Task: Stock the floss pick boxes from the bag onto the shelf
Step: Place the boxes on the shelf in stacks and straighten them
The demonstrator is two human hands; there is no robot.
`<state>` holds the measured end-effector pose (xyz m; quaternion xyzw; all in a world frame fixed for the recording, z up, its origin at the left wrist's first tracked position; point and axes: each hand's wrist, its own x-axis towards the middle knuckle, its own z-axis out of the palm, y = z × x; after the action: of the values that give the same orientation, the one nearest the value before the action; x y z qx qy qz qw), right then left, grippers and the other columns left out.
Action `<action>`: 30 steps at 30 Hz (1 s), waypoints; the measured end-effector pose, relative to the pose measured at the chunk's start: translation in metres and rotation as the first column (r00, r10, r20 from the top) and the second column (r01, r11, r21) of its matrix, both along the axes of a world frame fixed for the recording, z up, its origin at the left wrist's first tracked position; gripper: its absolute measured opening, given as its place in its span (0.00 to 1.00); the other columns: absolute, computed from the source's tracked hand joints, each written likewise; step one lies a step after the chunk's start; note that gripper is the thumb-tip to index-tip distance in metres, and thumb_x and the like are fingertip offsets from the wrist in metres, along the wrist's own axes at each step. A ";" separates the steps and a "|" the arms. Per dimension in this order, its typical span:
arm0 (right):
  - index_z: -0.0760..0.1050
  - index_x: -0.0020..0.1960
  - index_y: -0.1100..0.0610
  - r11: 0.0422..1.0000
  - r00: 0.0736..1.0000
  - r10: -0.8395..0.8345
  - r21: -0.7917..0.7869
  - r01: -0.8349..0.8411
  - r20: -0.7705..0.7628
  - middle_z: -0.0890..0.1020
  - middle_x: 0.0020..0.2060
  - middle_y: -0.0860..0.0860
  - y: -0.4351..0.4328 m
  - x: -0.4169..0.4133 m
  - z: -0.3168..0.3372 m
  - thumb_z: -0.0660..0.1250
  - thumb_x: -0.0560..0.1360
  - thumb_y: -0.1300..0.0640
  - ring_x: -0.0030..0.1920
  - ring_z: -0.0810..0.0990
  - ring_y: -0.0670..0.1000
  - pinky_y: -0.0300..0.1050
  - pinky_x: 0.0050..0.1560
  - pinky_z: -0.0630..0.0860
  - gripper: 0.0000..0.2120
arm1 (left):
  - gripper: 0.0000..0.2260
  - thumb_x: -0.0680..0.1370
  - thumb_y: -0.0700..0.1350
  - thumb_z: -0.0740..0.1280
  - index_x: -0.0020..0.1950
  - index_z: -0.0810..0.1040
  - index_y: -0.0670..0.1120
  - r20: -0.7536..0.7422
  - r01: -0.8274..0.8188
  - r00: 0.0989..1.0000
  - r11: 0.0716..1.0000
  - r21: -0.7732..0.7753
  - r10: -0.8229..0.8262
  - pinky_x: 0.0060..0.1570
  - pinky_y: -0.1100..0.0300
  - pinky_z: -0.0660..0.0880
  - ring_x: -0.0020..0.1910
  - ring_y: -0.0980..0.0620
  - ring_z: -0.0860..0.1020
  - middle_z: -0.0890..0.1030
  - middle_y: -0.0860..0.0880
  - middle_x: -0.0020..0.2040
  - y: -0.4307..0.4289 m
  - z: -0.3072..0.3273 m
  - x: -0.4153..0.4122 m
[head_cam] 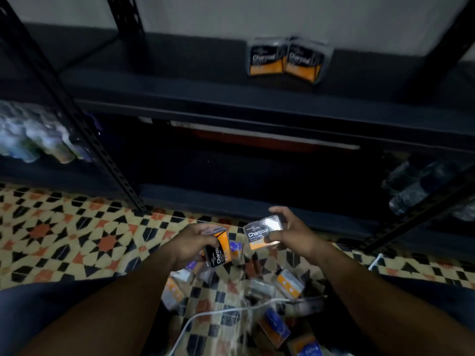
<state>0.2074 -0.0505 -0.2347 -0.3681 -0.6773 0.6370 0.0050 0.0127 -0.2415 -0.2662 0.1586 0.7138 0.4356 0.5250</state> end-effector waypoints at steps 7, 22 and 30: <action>0.69 0.55 0.57 0.997 0.986 -0.028 0.072 0.040 -0.163 0.82 0.46 0.57 0.000 0.007 0.057 0.73 0.69 0.68 0.41 0.83 0.49 0.48 0.41 0.79 0.19 | 0.16 0.72 0.31 0.73 0.58 0.78 0.39 -0.137 -0.064 0.987 0.990 0.125 0.081 0.48 0.43 0.80 0.45 0.41 0.84 0.85 0.38 0.49 0.009 0.069 -0.010; 0.74 0.53 0.49 0.837 0.857 -0.135 0.405 0.367 -0.498 0.83 0.48 0.52 0.042 -0.024 0.187 0.77 0.69 0.62 0.45 0.82 0.49 0.43 0.45 0.80 0.18 | 0.22 0.75 0.37 0.72 0.63 0.74 0.57 -0.600 0.214 0.796 0.894 0.395 0.075 0.37 0.48 0.83 0.44 0.43 0.84 0.82 0.43 0.52 0.071 0.233 -0.031; 0.71 0.52 0.43 0.638 0.866 -0.199 0.610 0.469 -0.458 0.83 0.47 0.46 0.097 -0.046 0.209 0.77 0.67 0.53 0.44 0.82 0.50 0.48 0.47 0.80 0.20 | 0.18 0.71 0.45 0.74 0.59 0.78 0.56 -0.880 0.304 0.458 0.908 0.288 0.125 0.51 0.59 0.76 0.50 0.52 0.80 0.82 0.52 0.52 0.140 0.264 -0.050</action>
<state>0.1611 0.0466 -0.0259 -0.3392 -0.7739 0.3714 0.3848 -0.0377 -0.1014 -0.0024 0.5043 0.7641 0.3984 0.0559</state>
